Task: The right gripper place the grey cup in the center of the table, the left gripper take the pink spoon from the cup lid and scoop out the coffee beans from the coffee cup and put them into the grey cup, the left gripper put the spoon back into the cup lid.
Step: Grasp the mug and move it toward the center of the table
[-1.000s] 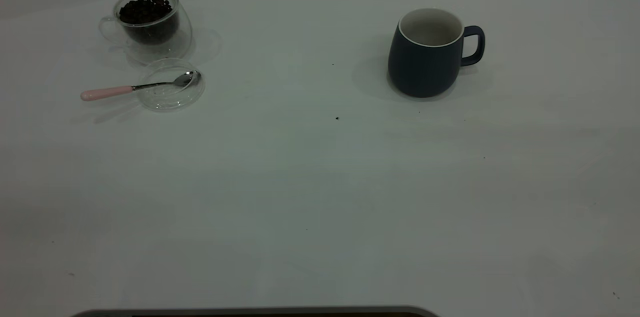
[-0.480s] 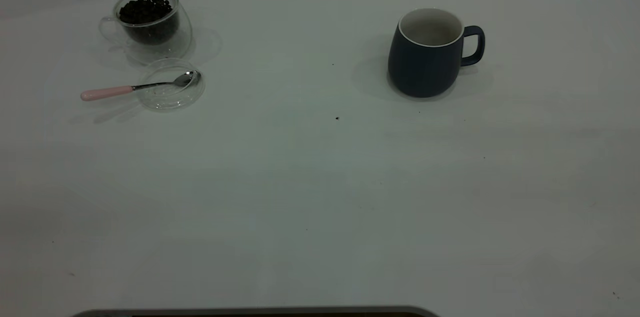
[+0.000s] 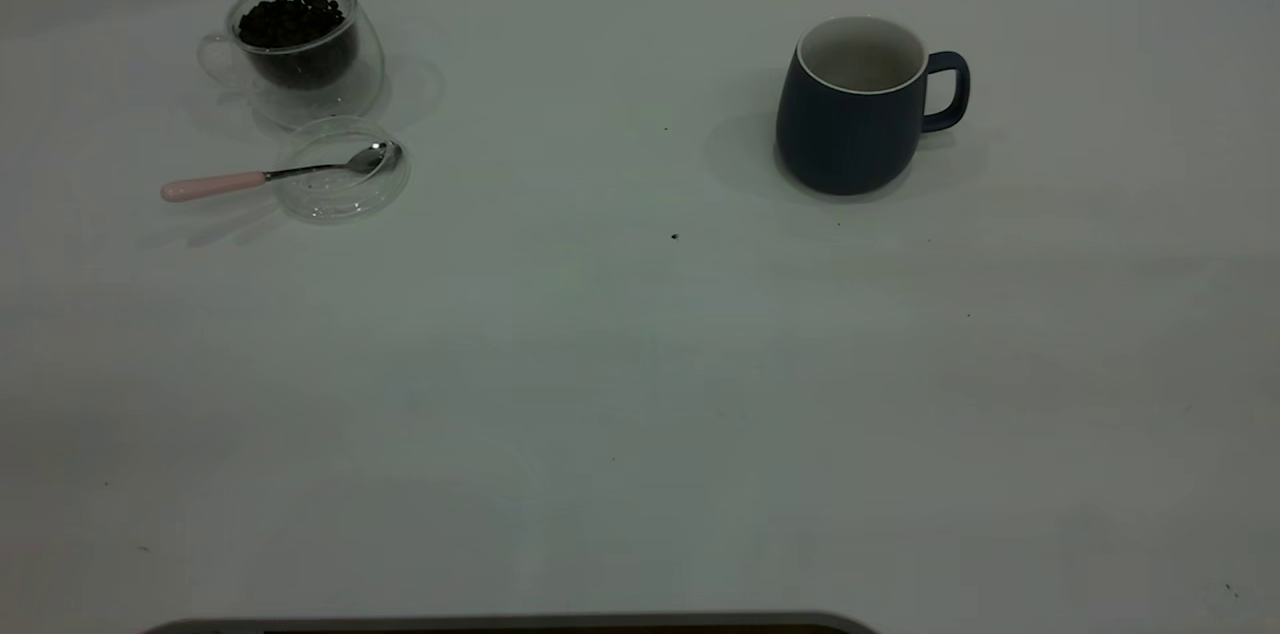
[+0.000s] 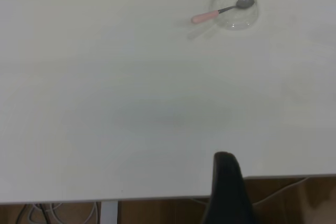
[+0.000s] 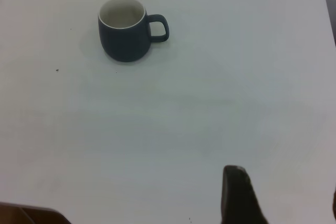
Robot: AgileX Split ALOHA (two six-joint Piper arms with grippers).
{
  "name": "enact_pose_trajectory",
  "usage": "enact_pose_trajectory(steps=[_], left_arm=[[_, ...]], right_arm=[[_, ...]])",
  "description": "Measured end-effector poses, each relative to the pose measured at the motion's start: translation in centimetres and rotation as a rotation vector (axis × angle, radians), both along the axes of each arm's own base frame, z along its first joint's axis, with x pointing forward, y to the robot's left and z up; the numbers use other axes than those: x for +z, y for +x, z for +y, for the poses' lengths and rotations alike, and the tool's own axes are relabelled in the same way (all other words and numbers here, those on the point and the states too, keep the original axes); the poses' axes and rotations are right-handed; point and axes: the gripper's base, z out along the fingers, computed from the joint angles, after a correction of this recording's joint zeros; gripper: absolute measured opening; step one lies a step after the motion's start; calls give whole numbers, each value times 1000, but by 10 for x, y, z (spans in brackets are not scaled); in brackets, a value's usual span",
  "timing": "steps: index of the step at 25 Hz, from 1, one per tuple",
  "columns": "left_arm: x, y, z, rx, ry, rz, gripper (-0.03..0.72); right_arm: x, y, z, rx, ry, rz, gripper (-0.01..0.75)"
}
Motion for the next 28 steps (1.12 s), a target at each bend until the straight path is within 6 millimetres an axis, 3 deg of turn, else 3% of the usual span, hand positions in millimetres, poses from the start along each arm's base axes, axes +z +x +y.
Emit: enact_pose_trajectory(steps=[11,15,17,21,28], left_arm=[[0,0,0,2,-3,0,581],[0,0,0,2,-3,0,581],[0,0,0,2,-3,0,581],[0,0,0,2,-3,0,581],[0,0,0,2,-3,0,581]], right_arm=[[0,0,2,9,27,7,449],[5,12,9,66,37,47,462],[12,28,14,95,49,49,501],[17,78,25,142,45,67,607],[-14,168,39,288,-162,156,633]])
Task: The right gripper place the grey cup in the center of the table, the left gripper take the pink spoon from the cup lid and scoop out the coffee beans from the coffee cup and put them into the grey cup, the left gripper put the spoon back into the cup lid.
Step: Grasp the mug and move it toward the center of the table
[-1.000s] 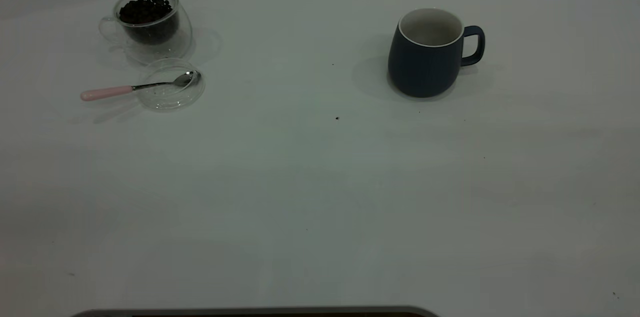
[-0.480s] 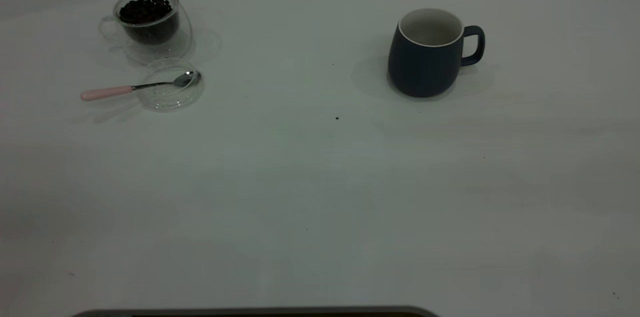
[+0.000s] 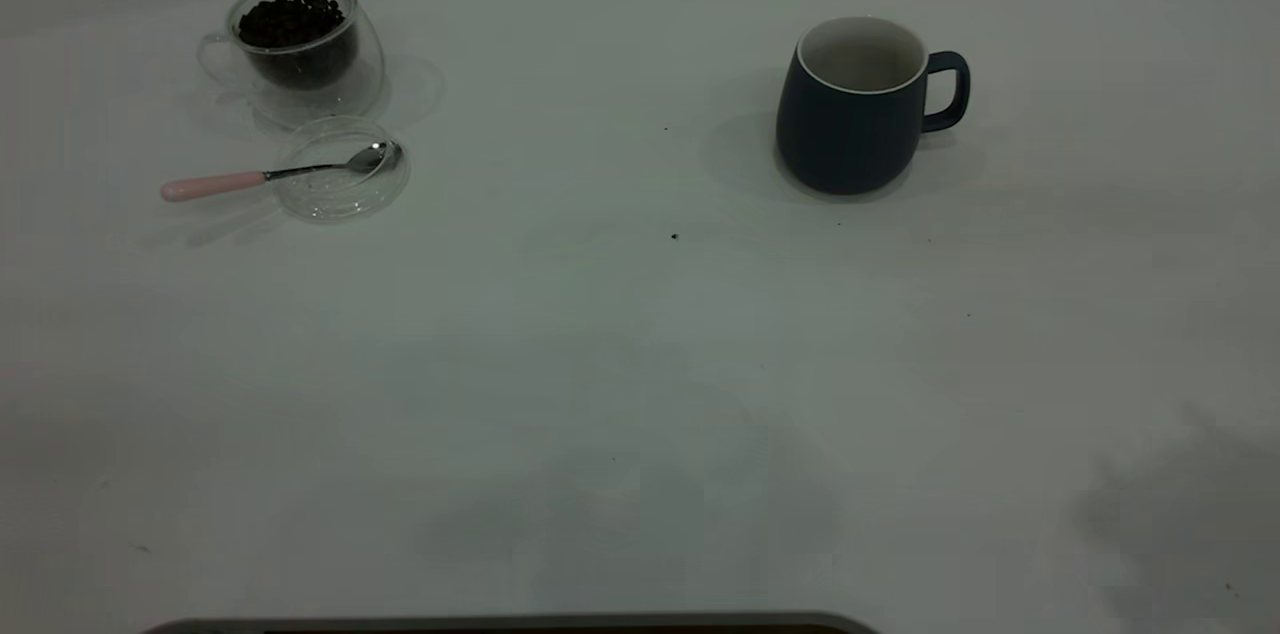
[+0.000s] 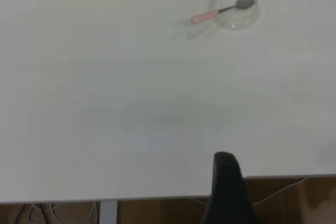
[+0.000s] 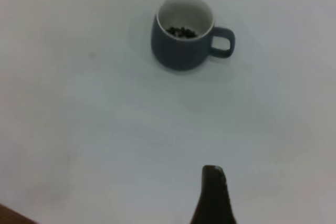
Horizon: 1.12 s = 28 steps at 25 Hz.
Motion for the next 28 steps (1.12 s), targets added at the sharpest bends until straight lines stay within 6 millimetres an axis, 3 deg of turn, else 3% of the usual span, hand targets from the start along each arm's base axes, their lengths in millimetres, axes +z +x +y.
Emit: enact_pose_trajectory(steps=[7,14,19,24,28], left_arm=[[0,0,0,-1,1,0,581],[0,0,0,-2,3,0,581],[0,0,0,-2,3,0,581],[0,0,0,-2,3,0,581],[0,0,0,-2,3,0,581]], right_arm=[[-38,83,15,126,-98,172,612],[-77,170,26,340,-290,161,585],[-119,234,33,527,-430,133,584],[-152,271,38,759,-592,69,584],[-172,277,40,921,-672,53,574]])
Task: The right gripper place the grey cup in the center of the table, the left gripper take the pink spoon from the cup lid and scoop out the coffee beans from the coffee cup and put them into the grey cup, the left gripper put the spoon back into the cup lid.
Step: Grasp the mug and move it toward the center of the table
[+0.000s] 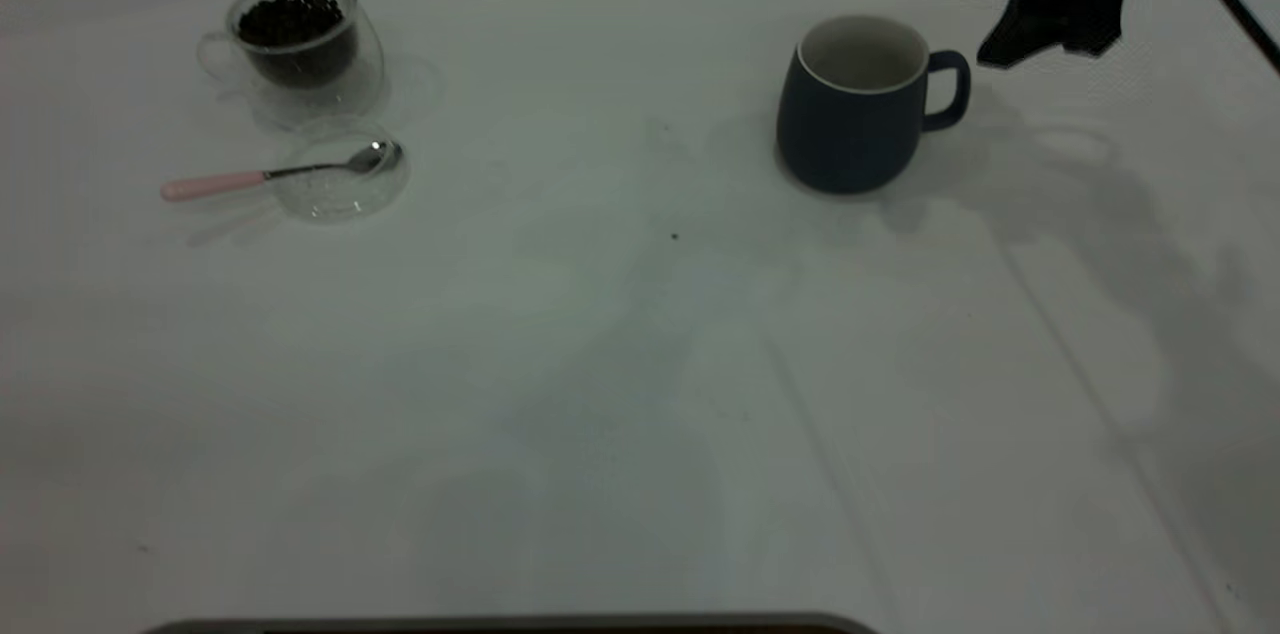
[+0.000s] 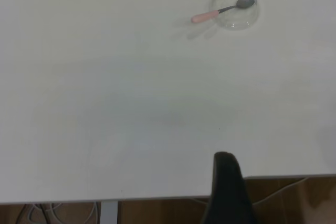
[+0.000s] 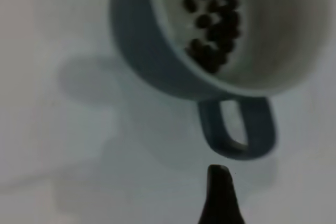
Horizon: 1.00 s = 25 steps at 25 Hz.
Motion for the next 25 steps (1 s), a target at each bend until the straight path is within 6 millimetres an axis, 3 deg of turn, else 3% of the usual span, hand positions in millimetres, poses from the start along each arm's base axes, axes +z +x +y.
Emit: enact_pose_trajectory(steps=[13,25], left_arm=[[0,0,0,1,-1,0,581],[0,0,0,2,-3,0,581]], right_arm=[[-31,-2,17,52,82,25,537],[-33,-9,78,-14,204,10,538]])
